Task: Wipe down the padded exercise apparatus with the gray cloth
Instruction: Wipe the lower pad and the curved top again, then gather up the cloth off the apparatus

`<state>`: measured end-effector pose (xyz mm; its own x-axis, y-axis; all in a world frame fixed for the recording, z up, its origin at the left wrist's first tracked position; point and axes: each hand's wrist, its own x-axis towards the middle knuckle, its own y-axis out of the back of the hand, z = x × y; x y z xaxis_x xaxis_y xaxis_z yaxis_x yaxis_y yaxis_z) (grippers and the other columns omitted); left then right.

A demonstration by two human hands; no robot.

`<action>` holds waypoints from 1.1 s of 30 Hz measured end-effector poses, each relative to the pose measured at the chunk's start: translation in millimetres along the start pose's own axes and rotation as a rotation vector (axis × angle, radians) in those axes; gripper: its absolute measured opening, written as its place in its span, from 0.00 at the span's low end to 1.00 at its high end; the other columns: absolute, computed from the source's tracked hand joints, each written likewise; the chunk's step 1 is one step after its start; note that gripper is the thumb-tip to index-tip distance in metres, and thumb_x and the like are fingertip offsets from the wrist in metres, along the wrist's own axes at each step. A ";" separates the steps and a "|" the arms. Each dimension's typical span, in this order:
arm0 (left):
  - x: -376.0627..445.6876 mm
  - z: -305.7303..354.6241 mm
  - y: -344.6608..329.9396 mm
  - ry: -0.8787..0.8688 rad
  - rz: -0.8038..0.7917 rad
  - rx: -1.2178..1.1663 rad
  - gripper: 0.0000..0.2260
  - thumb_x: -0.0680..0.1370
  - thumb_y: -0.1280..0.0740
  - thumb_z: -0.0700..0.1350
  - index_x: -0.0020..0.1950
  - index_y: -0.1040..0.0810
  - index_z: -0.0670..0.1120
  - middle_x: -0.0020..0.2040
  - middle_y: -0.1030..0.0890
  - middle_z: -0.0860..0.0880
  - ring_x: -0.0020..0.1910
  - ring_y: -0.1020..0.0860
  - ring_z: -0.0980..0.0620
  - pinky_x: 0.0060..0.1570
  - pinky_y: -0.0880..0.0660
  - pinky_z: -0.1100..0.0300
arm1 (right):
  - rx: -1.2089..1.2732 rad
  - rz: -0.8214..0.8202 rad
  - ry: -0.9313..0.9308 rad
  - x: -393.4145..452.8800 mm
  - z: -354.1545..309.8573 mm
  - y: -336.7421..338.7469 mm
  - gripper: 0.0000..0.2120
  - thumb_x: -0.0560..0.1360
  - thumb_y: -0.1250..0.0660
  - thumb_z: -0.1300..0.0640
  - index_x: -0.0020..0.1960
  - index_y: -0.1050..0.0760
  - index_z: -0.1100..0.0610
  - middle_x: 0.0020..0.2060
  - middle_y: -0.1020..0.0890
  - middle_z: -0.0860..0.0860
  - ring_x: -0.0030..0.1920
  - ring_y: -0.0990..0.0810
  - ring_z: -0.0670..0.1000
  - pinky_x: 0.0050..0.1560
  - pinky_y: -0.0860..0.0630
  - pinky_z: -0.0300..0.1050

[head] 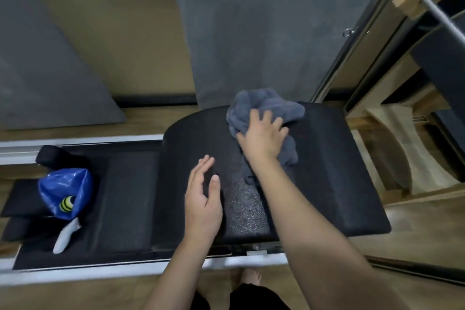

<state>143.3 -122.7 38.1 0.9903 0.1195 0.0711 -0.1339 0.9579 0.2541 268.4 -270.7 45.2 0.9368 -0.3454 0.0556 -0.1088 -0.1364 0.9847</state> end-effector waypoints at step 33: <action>-84.6 45.9 126.2 0.545 -0.091 -0.489 0.33 0.69 0.23 0.52 0.70 0.31 0.52 0.62 0.18 0.48 0.57 0.17 0.49 0.54 0.19 0.53 | 1.494 -0.695 -0.063 -217.9 -66.2 59.5 0.29 0.72 0.44 0.23 0.69 0.34 0.32 0.70 0.26 0.43 0.71 0.29 0.48 0.73 0.35 0.54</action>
<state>40.9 -23.9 108.5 0.8918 0.0253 -0.4518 -0.1445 0.9620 -0.2315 79.8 -142.1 102.6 0.9298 0.1304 -0.3441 0.0605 -0.9766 -0.2065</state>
